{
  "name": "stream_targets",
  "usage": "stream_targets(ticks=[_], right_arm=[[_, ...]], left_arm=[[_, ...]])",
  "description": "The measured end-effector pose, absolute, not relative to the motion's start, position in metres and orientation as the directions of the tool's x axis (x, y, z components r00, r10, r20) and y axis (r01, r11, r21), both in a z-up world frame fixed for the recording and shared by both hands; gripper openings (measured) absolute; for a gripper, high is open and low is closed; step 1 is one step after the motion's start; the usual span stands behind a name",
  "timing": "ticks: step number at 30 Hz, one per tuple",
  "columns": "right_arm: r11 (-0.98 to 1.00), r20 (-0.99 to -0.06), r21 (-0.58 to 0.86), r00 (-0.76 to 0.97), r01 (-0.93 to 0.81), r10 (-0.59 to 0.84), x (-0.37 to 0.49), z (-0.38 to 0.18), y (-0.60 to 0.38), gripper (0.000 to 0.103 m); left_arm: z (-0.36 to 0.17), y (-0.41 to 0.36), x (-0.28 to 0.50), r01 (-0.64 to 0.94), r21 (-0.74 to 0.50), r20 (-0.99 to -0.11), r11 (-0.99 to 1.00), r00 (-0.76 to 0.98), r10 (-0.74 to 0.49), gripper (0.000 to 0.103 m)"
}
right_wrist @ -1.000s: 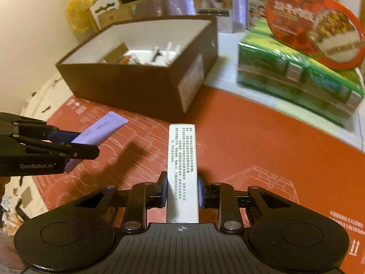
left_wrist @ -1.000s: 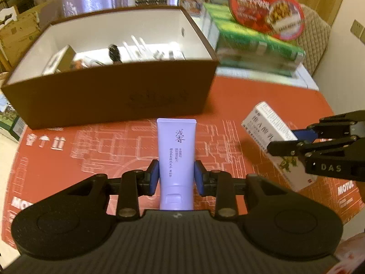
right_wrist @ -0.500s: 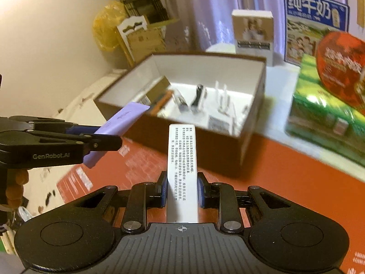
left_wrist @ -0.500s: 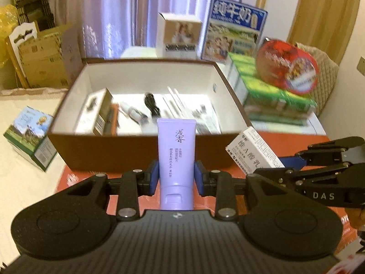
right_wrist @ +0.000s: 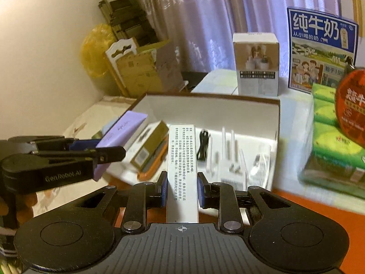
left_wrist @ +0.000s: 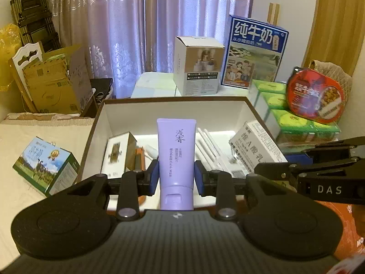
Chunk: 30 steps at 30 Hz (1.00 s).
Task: Organize rigid objects
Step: 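Lower both items into the brown box and open both tools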
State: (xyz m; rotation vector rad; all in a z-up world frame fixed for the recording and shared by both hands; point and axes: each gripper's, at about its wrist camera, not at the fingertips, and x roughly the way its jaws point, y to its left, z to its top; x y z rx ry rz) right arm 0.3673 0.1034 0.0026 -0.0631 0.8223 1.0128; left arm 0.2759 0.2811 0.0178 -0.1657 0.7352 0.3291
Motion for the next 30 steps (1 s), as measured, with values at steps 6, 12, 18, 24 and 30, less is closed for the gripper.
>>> stream_targets(ticks=[6,12,18,24,30], right_arm=[[0.589,-0.645,0.309,0.291,-0.747,0.706,0.389,0.003,0.134,0.022],[0.624,-0.675,0.304,0.300,-0.719,0.675,0.407,-0.009,0.158,0.022],[0.656,-0.707,0.315,0.292,-0.686,0.644,0.424,-0.026,0.175,0.022],[0.683,-0.730,0.325,0.286,-0.654,0.620,0.441,-0.037,0.188,0.022],[0.704,-0.748,0.329,0.281,-0.630,0.602,0.452,-0.047,0.198,0.022]], left_arm=[[0.007,0.307,0.304,-0.350,-0.028,-0.701,0.936,0.675,0.231,0.028],[-0.009,0.326,0.326,-0.346,-0.033,-0.728,0.938,0.651,0.215,0.028],[-0.025,0.340,0.345,-0.339,-0.033,-0.755,0.940,0.625,0.199,0.028],[-0.039,0.353,0.363,-0.338,-0.037,-0.776,0.941,0.603,0.186,0.028],[-0.054,0.365,0.379,-0.336,-0.040,-0.796,0.941,0.580,0.173,0.028]])
